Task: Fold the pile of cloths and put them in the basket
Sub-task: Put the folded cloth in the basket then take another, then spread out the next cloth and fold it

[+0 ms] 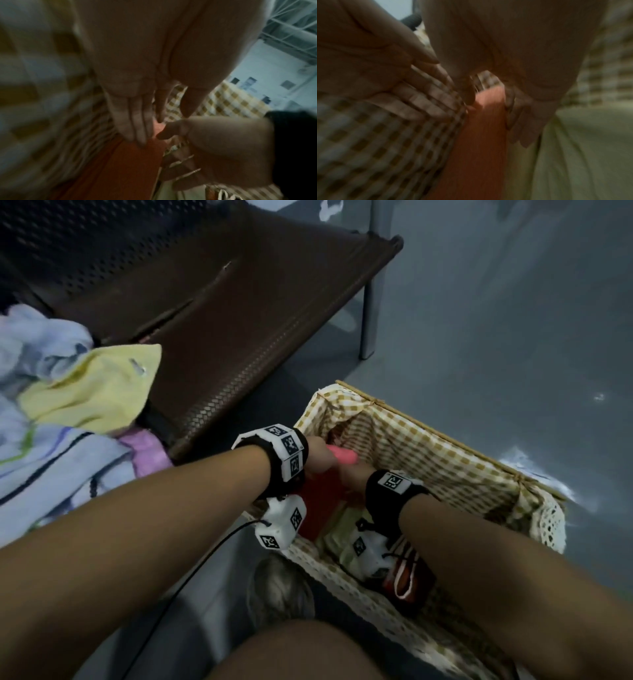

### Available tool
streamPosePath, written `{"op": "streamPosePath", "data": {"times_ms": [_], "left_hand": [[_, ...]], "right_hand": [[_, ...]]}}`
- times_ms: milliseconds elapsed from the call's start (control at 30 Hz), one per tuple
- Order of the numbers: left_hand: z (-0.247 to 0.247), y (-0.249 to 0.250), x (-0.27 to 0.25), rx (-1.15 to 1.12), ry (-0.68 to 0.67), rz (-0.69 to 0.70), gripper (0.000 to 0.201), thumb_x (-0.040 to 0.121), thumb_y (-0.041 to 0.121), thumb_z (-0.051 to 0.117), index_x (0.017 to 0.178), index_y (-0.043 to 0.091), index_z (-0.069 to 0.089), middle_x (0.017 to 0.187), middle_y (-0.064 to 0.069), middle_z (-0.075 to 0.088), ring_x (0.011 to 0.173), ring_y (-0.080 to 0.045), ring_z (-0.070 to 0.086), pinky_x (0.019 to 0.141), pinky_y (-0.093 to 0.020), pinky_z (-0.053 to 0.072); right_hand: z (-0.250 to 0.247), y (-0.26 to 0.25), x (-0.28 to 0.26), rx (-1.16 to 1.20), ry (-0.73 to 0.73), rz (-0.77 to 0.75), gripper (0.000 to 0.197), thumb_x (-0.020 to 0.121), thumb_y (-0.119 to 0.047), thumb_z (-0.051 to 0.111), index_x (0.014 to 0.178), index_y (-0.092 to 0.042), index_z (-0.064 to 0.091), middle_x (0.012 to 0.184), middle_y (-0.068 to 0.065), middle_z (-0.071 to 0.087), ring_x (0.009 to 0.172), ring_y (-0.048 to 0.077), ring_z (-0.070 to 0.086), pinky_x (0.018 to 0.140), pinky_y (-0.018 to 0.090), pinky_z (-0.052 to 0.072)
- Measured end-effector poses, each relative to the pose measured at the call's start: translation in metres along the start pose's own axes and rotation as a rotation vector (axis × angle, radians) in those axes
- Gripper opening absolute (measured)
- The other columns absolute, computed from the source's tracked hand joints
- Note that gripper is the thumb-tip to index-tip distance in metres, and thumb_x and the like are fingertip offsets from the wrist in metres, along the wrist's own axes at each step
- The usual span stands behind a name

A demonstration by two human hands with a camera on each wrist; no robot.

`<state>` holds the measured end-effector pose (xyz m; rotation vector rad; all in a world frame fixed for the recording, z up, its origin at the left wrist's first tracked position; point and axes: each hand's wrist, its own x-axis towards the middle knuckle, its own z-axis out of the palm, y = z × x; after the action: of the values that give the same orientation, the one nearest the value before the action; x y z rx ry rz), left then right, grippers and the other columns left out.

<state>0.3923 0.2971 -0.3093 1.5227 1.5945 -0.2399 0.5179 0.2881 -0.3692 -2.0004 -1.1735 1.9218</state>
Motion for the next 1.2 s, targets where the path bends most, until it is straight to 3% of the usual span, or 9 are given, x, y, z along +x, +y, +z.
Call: {"op": "streamPosePath", "data": {"times_ms": [167,333,533,733,833,900,967,1133,1200], "left_hand": [[-0.033,-0.001,-0.058,-0.200,0.072,0.150,0.029,0.098,0.028,0.058,0.114,0.007,0.069,0.107,-0.011,0.072,0.091,-0.026,0.066,0.092,-0.040,0.054],[-0.088,-0.044,-0.149,-0.049,0.382,0.217,0.028,0.093,0.035,0.063,0.118,0.022,0.065,0.105,0.003,0.069,0.103,-0.021,0.066,0.089,-0.030,0.051],[-0.130,-0.151,-0.256,0.170,0.676,0.082,0.033,0.095,0.034,0.056,0.124,0.021,0.063,0.117,0.003,0.069,0.100,-0.016,0.061,0.086,-0.025,0.044],[-0.111,-0.268,-0.309,0.140,0.730,-0.174,0.040,0.095,0.034,0.054,0.133,0.020,0.056,0.130,-0.005,0.062,0.117,-0.025,0.058,0.095,-0.032,0.044],[-0.091,-0.321,-0.321,0.123,0.705,-0.309,0.045,0.095,0.040,0.051,0.136,0.019,0.052,0.130,-0.012,0.057,0.118,-0.031,0.055,0.099,-0.039,0.045],[-0.082,-0.344,-0.322,0.127,0.664,-0.360,0.037,0.094,0.042,0.052,0.122,0.019,0.057,0.121,-0.011,0.060,0.109,-0.031,0.056,0.095,-0.040,0.048],[-0.075,-0.362,-0.323,0.152,0.653,-0.350,0.029,0.093,0.042,0.055,0.111,0.019,0.059,0.115,-0.009,0.060,0.105,-0.029,0.056,0.091,-0.039,0.048],[-0.076,-0.375,-0.316,0.139,0.716,-0.315,0.038,0.091,0.046,0.055,0.120,0.022,0.061,0.116,-0.007,0.059,0.110,-0.028,0.055,0.093,-0.040,0.048],[-0.077,-0.374,-0.314,0.115,0.740,-0.342,0.045,0.089,0.052,0.051,0.123,0.025,0.060,0.118,-0.005,0.062,0.111,-0.028,0.057,0.093,-0.042,0.048]], "right_hand": [[-0.008,-0.057,-0.065,-0.198,-0.036,-0.095,0.019,0.098,-0.018,0.052,0.096,-0.004,0.065,0.087,0.017,0.063,0.078,0.030,0.061,0.063,0.037,0.050],[0.028,-0.135,-0.137,-0.336,-0.033,-0.411,0.016,0.098,-0.022,0.053,0.100,-0.011,0.063,0.087,0.009,0.069,0.074,0.023,0.065,0.069,0.031,0.054],[0.147,-0.214,-0.185,-0.493,-0.200,-0.693,0.006,0.097,-0.021,0.059,0.094,-0.016,0.062,0.080,0.005,0.066,0.062,0.016,0.062,0.062,0.025,0.047],[0.279,-0.239,-0.193,-0.860,-0.329,-0.866,0.021,0.094,-0.027,0.062,0.108,-0.011,0.066,0.102,0.008,0.070,0.088,0.022,0.068,0.069,0.031,0.051],[0.333,-0.242,-0.183,-1.161,-0.257,-0.983,0.032,0.091,-0.036,0.065,0.117,-0.018,0.067,0.113,0.005,0.068,0.109,0.026,0.065,0.088,0.032,0.050],[0.354,-0.241,-0.170,-1.355,-0.154,-0.992,0.050,0.089,-0.044,0.064,0.131,-0.017,0.060,0.129,0.009,0.064,0.122,0.031,0.058,0.104,0.038,0.045],[0.372,-0.237,-0.156,-1.478,-0.071,-0.975,0.065,0.088,-0.051,0.063,0.139,-0.012,0.052,0.138,0.014,0.058,0.125,0.035,0.054,0.104,0.039,0.044],[0.386,-0.226,-0.134,-1.384,0.013,-0.978,0.035,0.091,-0.029,0.063,0.117,-0.006,0.066,0.115,0.015,0.068,0.105,0.035,0.063,0.083,0.031,0.049],[0.383,-0.228,-0.136,-1.252,0.001,-0.984,0.021,0.095,-0.022,0.057,0.086,-0.007,0.068,0.091,0.015,0.068,0.089,0.033,0.063,0.073,0.030,0.046]]}}
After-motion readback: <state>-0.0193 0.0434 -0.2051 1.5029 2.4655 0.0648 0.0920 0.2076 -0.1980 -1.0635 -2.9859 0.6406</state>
